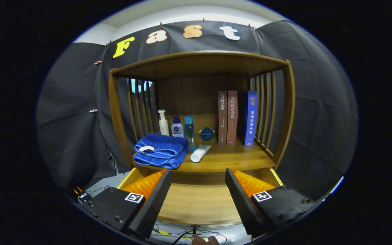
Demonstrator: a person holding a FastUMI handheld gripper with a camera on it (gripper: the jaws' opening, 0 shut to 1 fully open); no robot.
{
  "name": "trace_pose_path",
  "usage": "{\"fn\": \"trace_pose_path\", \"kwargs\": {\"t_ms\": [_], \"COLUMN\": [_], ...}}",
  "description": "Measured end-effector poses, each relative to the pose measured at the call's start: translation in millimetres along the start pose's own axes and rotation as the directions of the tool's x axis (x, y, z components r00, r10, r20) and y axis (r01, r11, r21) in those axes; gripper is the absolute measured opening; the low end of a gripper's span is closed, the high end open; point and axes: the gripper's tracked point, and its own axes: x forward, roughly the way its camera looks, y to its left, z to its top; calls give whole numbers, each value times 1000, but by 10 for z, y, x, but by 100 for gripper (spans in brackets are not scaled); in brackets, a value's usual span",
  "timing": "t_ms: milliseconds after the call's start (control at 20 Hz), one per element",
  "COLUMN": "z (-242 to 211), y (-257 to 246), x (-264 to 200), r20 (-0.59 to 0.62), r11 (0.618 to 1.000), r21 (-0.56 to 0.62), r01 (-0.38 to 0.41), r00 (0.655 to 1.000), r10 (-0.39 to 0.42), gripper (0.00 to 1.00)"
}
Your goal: Pull open the drawer, take out the items inside it, and place them on the countertop above the cabinet.
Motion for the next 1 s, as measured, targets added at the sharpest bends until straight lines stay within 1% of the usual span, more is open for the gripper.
{"fn": "trace_pose_path", "kwargs": {"t_ms": [100,200,300,400,550,650,800,900,1000], "z": [-242,-587,-933,-1298,-1734,-1906,-2010,-2050,-2063], "y": [34,72,72,51,89,97,96,9,9], "x": [-214,-373,-443,-399,-270,-150,-19,9,17], "r20": [44,63,70,43,-30,-54,-75,-93,-94], "r11": [1000,1000,1000,999,998,998,999,998,995], "r21": [11,23,22,35,65,55,41,42,78], "r01": [-8,-14,1,18,9,8,12,50,60], "r00": [999,998,998,999,1000,999,997,995,994], "r10": [7,13,-3,-20,-7,-5,-9,-46,-52], "gripper": [100,100,100,100,100,100,100,100,98]}}
